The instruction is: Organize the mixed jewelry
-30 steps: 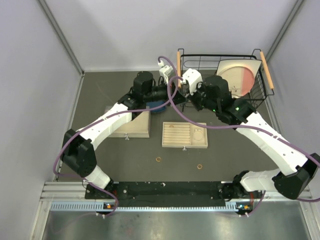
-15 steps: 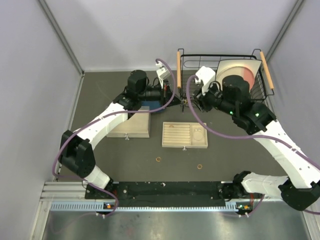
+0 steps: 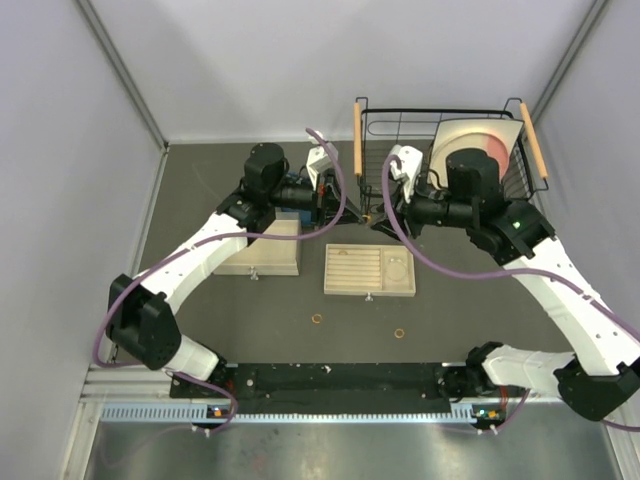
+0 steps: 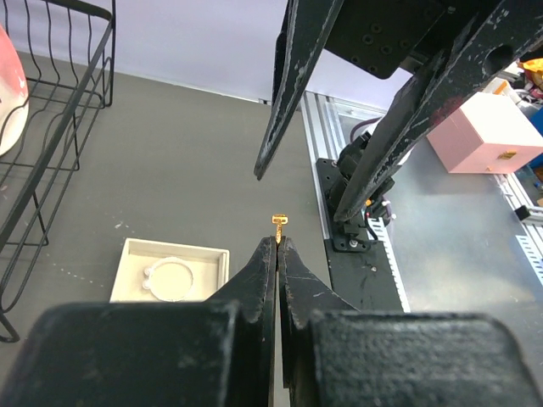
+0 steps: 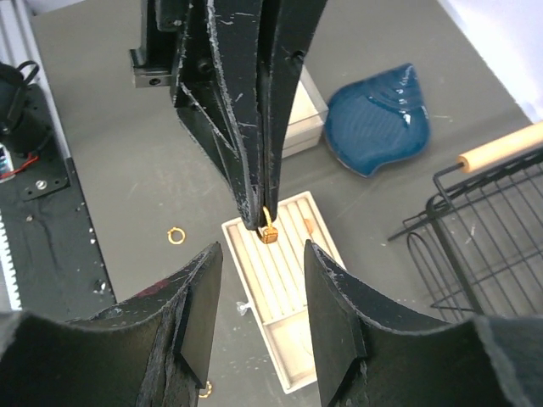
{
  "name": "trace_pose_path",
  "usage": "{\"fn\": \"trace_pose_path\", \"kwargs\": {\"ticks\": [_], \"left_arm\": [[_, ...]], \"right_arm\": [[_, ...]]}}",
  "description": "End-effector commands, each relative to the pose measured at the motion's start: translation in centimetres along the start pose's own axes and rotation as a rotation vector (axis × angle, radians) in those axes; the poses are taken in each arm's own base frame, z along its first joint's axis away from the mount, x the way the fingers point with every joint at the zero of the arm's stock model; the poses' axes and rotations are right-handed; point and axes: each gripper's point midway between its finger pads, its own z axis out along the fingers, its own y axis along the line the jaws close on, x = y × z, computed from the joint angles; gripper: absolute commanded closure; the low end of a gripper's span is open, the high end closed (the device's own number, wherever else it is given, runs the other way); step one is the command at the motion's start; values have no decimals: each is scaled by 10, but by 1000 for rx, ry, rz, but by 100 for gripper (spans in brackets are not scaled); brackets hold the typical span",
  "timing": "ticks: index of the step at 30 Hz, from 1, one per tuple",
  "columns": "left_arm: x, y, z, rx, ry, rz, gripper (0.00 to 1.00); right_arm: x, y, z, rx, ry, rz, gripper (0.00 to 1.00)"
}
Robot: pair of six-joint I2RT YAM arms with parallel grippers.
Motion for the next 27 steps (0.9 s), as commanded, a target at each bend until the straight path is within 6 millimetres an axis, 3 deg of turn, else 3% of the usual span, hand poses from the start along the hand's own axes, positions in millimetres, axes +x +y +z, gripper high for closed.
{"fn": "trace_pose_path", "kwargs": {"ticks": [1, 10, 27], "left_arm": [[-13, -16, -3, 45, -25, 82, 100], [-12, -17, -3, 56, -23, 71, 100], [-8, -18, -2, 60, -21, 67, 100]], "right_arm": [[-20, 11, -2, -80, -51, -3, 56], [-15, 9, 8, -95, -30, 12, 62], [-16, 6, 11, -93, -25, 3, 90]]}}
